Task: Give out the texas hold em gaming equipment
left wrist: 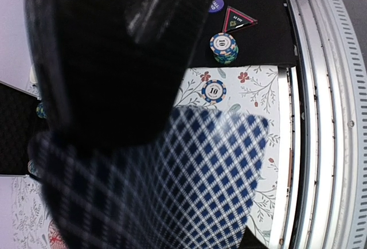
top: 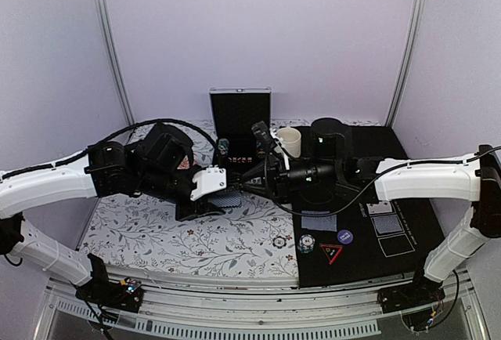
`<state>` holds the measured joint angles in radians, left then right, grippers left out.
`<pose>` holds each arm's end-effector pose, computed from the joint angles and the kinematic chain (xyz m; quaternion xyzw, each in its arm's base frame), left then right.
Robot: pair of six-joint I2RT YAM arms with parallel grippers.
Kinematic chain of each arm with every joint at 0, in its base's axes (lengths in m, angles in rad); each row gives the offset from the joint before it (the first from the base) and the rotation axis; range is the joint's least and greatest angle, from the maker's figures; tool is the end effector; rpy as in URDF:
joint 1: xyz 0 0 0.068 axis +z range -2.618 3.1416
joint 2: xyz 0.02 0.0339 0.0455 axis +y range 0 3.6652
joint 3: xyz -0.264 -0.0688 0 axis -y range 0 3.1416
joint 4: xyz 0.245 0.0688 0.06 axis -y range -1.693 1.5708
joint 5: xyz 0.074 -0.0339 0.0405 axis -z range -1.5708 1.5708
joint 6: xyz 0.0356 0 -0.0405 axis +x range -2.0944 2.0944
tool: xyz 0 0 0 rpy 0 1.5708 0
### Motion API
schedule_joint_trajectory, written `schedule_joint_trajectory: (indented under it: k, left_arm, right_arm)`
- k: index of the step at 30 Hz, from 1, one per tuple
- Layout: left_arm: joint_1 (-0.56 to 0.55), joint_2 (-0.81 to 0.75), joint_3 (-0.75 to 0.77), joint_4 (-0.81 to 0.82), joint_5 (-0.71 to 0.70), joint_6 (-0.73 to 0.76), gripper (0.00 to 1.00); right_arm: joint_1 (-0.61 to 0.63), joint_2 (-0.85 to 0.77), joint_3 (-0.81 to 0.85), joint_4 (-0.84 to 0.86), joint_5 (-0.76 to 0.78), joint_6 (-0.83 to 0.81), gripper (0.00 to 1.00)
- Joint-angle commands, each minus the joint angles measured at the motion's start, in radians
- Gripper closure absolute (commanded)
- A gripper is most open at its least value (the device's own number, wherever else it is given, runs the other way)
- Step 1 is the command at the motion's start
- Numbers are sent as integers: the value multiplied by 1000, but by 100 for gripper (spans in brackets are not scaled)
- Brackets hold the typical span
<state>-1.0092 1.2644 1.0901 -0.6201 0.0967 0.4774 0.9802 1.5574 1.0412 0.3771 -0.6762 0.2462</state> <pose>0.1402 -0.2293 0.3037 0.6391 0.6683 -0.1425 0.3530 0.1819 0.3114 0.2946 -0.4586 0.5863 0.5610 0.3623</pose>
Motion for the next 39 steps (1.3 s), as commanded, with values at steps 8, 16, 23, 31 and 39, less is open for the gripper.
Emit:
schedule_joint_trajectory:
  k: [8, 16, 23, 31, 39]
  left_arm:
    - [10, -9, -12, 30, 14, -8, 62]
    - [9, 2, -3, 30, 16, -12, 62]
    - [10, 0, 8, 30, 50, -16, 62]
    - [10, 1, 7, 29, 51, -16, 62]
    - [11, 4, 5, 29, 49, -13, 62]
  right_arm:
    - [-54, -129, -15, -221, 39, -74, 98]
    - [-56, -159, -19, -270, 65, -101, 97]
    - [-26, -125, -18, -102, 3, -188, 71]
    - [-15, -46, -4, -48, -64, -288, 56]
    - [3, 7, 28, -34, -68, -312, 60]
